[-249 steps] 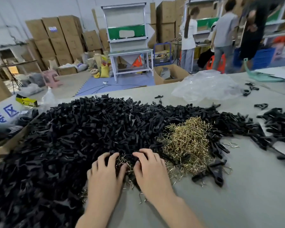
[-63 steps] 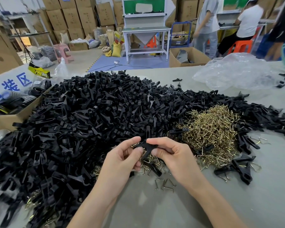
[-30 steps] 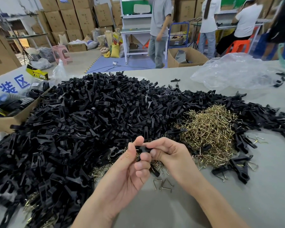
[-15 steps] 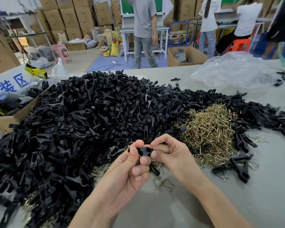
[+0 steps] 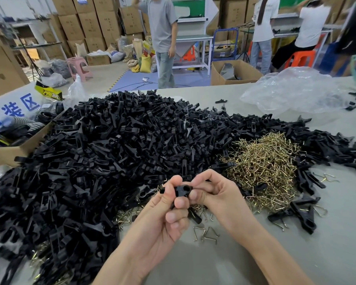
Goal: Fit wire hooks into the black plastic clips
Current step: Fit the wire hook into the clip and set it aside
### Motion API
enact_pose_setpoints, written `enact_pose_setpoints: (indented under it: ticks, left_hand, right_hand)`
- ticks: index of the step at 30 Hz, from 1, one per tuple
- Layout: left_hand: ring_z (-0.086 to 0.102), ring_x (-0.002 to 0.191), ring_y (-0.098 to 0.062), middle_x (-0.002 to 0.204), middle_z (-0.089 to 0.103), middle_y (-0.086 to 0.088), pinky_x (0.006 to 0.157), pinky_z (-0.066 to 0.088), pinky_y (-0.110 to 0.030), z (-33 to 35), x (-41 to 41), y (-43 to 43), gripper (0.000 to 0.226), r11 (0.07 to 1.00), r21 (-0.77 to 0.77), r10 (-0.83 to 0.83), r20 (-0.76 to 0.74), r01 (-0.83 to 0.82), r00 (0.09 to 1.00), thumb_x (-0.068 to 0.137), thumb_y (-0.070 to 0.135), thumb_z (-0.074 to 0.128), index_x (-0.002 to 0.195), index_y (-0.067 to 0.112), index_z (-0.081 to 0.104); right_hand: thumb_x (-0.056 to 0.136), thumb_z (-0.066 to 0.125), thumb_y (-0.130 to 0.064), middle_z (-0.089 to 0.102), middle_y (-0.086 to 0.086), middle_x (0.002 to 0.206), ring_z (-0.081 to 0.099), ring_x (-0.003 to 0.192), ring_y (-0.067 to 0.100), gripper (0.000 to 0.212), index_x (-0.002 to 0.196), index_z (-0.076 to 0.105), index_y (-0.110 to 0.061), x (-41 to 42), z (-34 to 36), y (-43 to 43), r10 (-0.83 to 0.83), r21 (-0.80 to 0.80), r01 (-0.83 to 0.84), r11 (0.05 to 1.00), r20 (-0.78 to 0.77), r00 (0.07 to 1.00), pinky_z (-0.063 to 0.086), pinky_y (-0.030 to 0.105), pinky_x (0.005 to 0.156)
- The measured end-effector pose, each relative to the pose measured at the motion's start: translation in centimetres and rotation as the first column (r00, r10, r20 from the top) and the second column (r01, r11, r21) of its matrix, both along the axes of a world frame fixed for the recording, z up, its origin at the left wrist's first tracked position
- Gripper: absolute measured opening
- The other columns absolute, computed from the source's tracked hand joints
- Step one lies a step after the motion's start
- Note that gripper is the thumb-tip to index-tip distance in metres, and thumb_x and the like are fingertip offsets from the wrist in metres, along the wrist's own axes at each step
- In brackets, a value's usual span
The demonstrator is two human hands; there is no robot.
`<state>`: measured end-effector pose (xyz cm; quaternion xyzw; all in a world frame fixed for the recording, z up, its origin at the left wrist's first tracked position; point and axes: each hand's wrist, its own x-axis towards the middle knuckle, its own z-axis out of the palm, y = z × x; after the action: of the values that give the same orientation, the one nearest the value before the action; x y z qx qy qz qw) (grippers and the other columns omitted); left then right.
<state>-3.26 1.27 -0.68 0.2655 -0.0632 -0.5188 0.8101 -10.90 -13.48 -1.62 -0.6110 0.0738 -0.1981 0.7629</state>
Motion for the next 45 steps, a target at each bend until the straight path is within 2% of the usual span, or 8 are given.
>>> enact_pose_setpoints:
  ticks: [6,12,19,25,28,35,41,45]
  left_hand:
    - [0.046,0.046,-0.005,0.069,0.054,0.000,0.045,0.046,-0.020,-0.3,0.3,-0.1,0.039,0.999,0.014,-0.036,0.099,0.035,0.994,0.078,0.036,0.083,0.111,0.017,0.075]
    - [0.049,0.045,-0.012,0.071,0.060,-0.006,0.044,0.045,-0.025,0.2,-0.1,-0.5,0.036,0.959,0.210,0.086,0.419,-0.189,0.904,0.085,0.047,0.064,0.107,0.021,0.076]
    - [0.066,0.063,-0.016,0.077,0.068,-0.004,0.063,0.055,-0.023,0.6,-2.8,-0.8,0.024,0.836,0.207,-0.028,0.941,-0.508,0.338,0.079,0.047,0.072,0.103,0.044,0.069]
    - [0.055,0.060,-0.001,0.087,0.067,0.014,0.056,0.044,-0.015,1.6,-6.0,-7.8,0.018,0.893,0.157,-0.078,0.977,-0.421,0.199,0.080,0.048,0.069,0.083,0.034,0.060]
    - [0.053,0.058,0.003,0.080,0.065,0.018,0.056,0.039,-0.011,3.9,-9.1,-15.2,0.014,0.918,0.142,-0.108,0.988,-0.371,0.111,0.090,0.043,0.069,0.084,0.033,0.059]
    - [0.051,0.127,-0.018,0.140,0.054,-0.003,0.103,0.039,-0.031,11.7,-18.2,-31.8,0.054,0.963,0.242,-0.245,0.969,-0.116,-0.014,0.097,0.050,0.057,0.139,0.018,0.049]
    - [0.045,0.123,-0.005,0.133,0.054,0.007,0.105,0.037,-0.023,5.8,-15.2,-24.4,0.035,0.948,0.100,-0.174,0.958,-0.302,-0.229,0.101,0.042,0.049,0.132,0.027,0.054]
    - [0.040,0.130,-0.012,0.136,0.053,0.006,0.111,0.039,-0.041,0.0,-8.9,-13.2,0.045,0.798,-0.048,-0.277,0.856,-0.601,-0.436,0.097,0.049,0.045,0.131,0.023,0.058]
  right_hand:
    - [0.083,0.072,-0.015,0.075,0.007,0.115,0.067,0.109,0.024,0.036,0.119,0.066,-0.013,-0.5,0.0,0.0,0.048,-0.065,-0.048,0.997,0.011,0.999,0.053,0.030,0.097]
    - [0.090,0.073,-0.015,0.076,0.001,0.107,0.069,0.092,0.009,0.034,0.119,0.069,-0.031,-1.1,0.3,-0.4,-0.009,-0.056,0.007,0.998,-0.031,0.999,0.052,0.018,0.085]
    - [0.092,0.074,-0.016,0.075,-0.003,0.099,0.068,0.088,0.010,0.039,0.124,0.066,-0.035,-3.7,0.8,-1.7,-0.066,-0.107,0.063,0.992,-0.024,0.998,0.055,0.023,0.086]
    - [0.086,0.079,-0.031,0.074,-0.002,0.107,0.070,0.101,0.015,0.048,0.131,0.063,-0.035,-9.1,1.6,-5.6,-0.350,0.033,0.349,0.937,0.103,0.931,0.056,0.026,0.087]
    - [0.093,0.067,-0.031,0.073,0.004,0.118,0.071,0.107,0.019,0.037,0.130,0.061,-0.033,-12.1,2.6,-8.5,-0.626,0.259,0.583,0.770,0.128,0.769,0.057,0.028,0.084]
    - [0.104,0.051,-0.020,0.073,0.008,0.114,0.071,0.094,0.018,0.025,0.124,0.063,-0.028,-17.9,5.4,-12.0,-0.837,0.314,0.781,0.540,0.103,0.537,0.055,0.034,0.081]
    - [0.101,0.048,-0.003,0.073,0.002,0.107,0.072,0.091,0.012,0.034,0.119,0.063,-0.028,-17.6,4.7,-11.0,-0.803,0.254,0.766,0.591,0.093,0.588,0.056,0.022,0.070]
    - [0.101,0.049,-0.005,0.067,-0.011,0.107,0.069,0.087,0.009,0.042,0.115,0.061,-0.043,-13.9,2.3,-6.9,-0.708,-0.003,0.709,0.705,0.058,0.704,0.055,0.026,0.077]
